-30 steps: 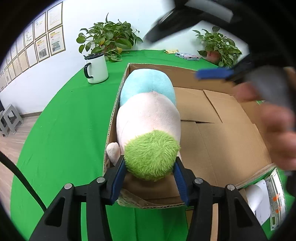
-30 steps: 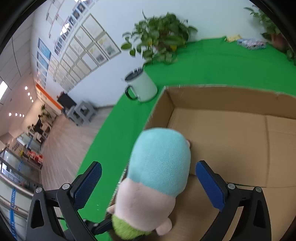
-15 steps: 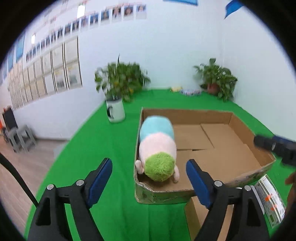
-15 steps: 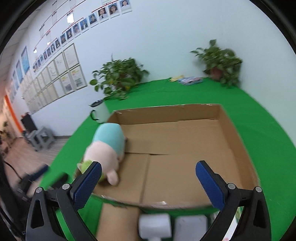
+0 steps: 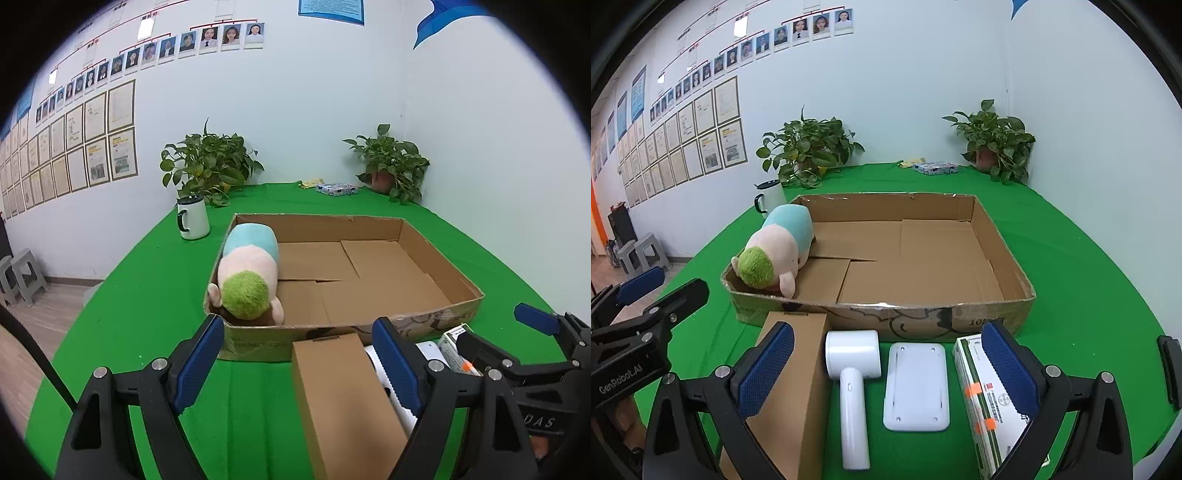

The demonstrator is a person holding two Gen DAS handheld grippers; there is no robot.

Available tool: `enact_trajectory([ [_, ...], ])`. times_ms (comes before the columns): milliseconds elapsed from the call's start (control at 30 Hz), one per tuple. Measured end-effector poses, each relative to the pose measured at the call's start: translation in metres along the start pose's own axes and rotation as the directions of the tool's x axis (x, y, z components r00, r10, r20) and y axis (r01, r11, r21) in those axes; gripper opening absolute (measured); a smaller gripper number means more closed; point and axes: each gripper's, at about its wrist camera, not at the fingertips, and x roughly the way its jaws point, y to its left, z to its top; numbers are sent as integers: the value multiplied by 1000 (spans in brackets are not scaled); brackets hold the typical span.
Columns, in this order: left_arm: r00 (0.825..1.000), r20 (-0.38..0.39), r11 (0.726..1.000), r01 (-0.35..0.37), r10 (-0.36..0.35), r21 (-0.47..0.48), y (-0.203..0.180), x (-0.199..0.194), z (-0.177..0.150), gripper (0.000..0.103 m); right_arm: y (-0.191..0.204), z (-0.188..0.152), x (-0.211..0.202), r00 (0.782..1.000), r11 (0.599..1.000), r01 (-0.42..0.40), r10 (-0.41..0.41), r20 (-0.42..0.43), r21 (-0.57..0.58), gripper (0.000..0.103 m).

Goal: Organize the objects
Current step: 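Move the left tool to the long brown cardboard box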

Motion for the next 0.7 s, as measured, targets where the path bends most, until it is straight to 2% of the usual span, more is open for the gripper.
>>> enact_trajectory([
  [233,999,0,999,-43,43,-22,12,6,-4,82,-4,-10,-7,1000,999,-24,24,-9,-23,102],
  [300,999,-16,999,-34,34,-22,16,8,-7,82,-6,-15,-7,998,998,-60,59,-24,-12,102],
  [433,997,-73,998,28,-32,-57,35,16,-14,82,-2,-33,-17,973,975,-222,223,-58,25,102],
  [533,990,-107,992,86,-95,-87,46,21,-26,82,17,-57,-20,953,959,-284,280,-114,-22,102],
  [600,981,-148,987,110,-127,-118,55,30,-35,82,34,-76,-17,932,944,-328,318,-175,-31,102],
  [700,961,-204,972,152,-188,-181,70,42,-50,80,57,-96,-18,920,935,-345,319,-225,-82,102],
])
